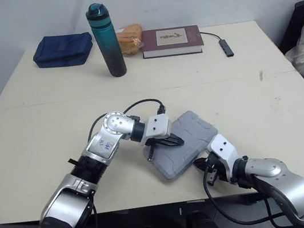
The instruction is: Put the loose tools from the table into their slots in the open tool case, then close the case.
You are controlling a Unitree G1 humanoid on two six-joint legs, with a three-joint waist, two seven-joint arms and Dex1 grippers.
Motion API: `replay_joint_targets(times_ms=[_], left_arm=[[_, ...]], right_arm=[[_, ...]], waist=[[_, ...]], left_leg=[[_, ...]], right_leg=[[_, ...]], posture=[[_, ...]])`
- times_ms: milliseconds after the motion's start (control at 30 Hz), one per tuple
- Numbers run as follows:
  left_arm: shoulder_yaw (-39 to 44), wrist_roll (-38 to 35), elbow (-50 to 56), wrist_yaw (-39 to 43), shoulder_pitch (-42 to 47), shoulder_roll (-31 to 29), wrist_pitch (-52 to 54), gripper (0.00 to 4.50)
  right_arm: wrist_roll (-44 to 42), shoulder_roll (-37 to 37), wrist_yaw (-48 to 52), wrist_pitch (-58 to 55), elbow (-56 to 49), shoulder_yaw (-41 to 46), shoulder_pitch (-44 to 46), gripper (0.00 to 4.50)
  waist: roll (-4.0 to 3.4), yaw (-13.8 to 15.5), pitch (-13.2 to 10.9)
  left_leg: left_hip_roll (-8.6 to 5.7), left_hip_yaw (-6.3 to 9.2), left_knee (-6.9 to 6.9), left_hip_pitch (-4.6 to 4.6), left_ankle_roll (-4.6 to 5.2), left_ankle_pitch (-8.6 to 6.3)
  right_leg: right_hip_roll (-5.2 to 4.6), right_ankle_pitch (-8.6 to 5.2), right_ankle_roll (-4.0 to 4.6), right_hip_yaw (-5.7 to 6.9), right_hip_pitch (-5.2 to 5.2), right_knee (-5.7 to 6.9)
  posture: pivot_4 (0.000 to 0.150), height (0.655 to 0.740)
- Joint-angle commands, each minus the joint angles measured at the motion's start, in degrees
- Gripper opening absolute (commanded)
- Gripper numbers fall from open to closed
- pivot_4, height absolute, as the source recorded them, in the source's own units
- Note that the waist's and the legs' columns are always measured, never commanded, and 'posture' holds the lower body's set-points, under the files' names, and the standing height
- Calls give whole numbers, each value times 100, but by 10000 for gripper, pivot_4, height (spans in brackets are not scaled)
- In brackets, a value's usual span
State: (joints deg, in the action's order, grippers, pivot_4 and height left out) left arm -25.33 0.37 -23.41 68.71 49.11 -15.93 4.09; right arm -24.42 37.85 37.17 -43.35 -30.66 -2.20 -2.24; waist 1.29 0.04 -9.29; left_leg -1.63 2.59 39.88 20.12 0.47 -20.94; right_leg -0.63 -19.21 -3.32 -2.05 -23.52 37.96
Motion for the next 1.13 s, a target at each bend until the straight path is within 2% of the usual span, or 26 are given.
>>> replay_joint_targets(times_ms=[33, 100, 133, 200, 233, 267, 300, 367, 400, 433, 567, 733, 933, 1133], left_arm=[[-139, 121, -48, 166, -206, -127, 256, 0], [334, -412, 427, 577, -204, -568, 749, 5207], [624, -731, 713, 765, -250, -833, 1100, 8003], [878, -1063, 1041, 905, -318, -1108, 1515, 17281], [1011, -1324, 1289, 1027, -414, -1255, 1759, 20461], [1205, -1640, 1651, 1180, -580, -1467, 2008, 26445], [1483, -2043, 2129, 1361, -772, -1791, 2394, 29482], [1887, -2610, 2808, 1511, -999, -2254, 3008, 39289], [2106, -2849, 3073, 1474, -1055, -2469, 3306, 43312], [2332, -3030, 3262, 1423, -1103, -2708, 3535, 44696], [3249, -3617, 3555, 1291, -1412, -3644, 4285, 44696], [3948, -3719, 3582, 1167, -2050, -4350, 4309, 44696], [4536, -3720, 3684, 1025, -2865, -4707, 4107, 44696], [4583, -3839, 3757, 932, -3083, -4727, 3987, 44696]], right_arm=[[-169, 137, 165, 95, -301, 253, 121, 3550], [-574, 664, 822, 85, -567, 861, -67, 8897], [-834, 921, 1146, 53, -637, 1280, -138, 13195], [-1149, 1183, 1425, 11, -673, 1717, -213, 23057], [-1312, 1309, 1604, 15, -684, 1940, -268, 26502], [-1468, 1505, 1893, 11, -675, 2250, -384, 32927], [-1610, 1722, 2278, 31, -617, 2662, -519, 36601], [-1799, 1994, 2720, 20, -498, 3202, -679, 45000], [-1886, 2097, 2853, -26, -390, 3432, -709, 45000], [-1941, 2190, 2962, -73, -272, 3664, -742, 45000], [-1842, 2468, 3513, -49, 112, 4579, -1067, 45000], [-1653, 2601, 3882, 80, 584, 5308, -1315, 45000], [-1264, 2659, 4070, 480, 1011, 5572, -1368, 45000], [-1294, 2624, 3964, 523, 1041, 5337, -1177, 45000]], waist=[[0, 0, 0], [-8, -4, -5], [-27, -21, -15], [-31, -50, -18], [-30, -30, -18], [-29, -3, -19], [-35, 20, -22], [-41, 69, -33], [-39, 84, -36], [-38, 103, -39], [-42, 145, -42], [-61, 134, -54], [-78, 123, -66], [-80, 128, -68]], left_leg=[[0, 0, 0, 0, 0, 0], [0, -1, 0, 2, 0, 0], [0, -3, 0, 6, 0, 0], [0, -6, -14, 12, -2, 1], [2, -3, -22, 10, -2, 1], [5, 5, -26, 9, -1, 1], [6, 10, -26, 13, -2, 1], [5, 13, -30, 20, -1, 1], [5, 12, -30, 20, -1, 1], [5, 11, -28, 20, 0, 0], [3, 12, -27, 6, 22, -12], [3, 9, -39, 4, 22, -12], [3, 4, -52, 0, 23, -11], [3, 3, -62, 1, 18, -9]], right_leg=[[0, 0, 0, 0, 0, 0], [0, 0, 0, -1, -3, 0], [0, 0, 0, -2, -9, 2], [6, 0, 0, -7, -21, 1], [8, -1, 2, -5, -22, 0], [8, -3, 5, 4, -21, -1], [8, -5, 9, 8, -23, -2], [5, -7, 13, 8, -23, -9], [3, -7, 13, 7, -21, -12], [2, -7, 12, 7, -19, -15], [-3, -5, 10, 8, 0, -28], [-2, -6, 10, 6, -2, -32], [-4, -6, 11, 0, -4, -34], [-4, -7, 13, 0, -11, -34]], posture=[[1500, 7400], [1500, 7400], [1500, 7400], [1500, 7400], [1500, 7400], [1500, 7400], [1500, 7400], [1500, 7400], [1500, 7400], [1500, 7400], [1500, 7400], [1500, 7400], [1500, 7400], [1500, 7400]])
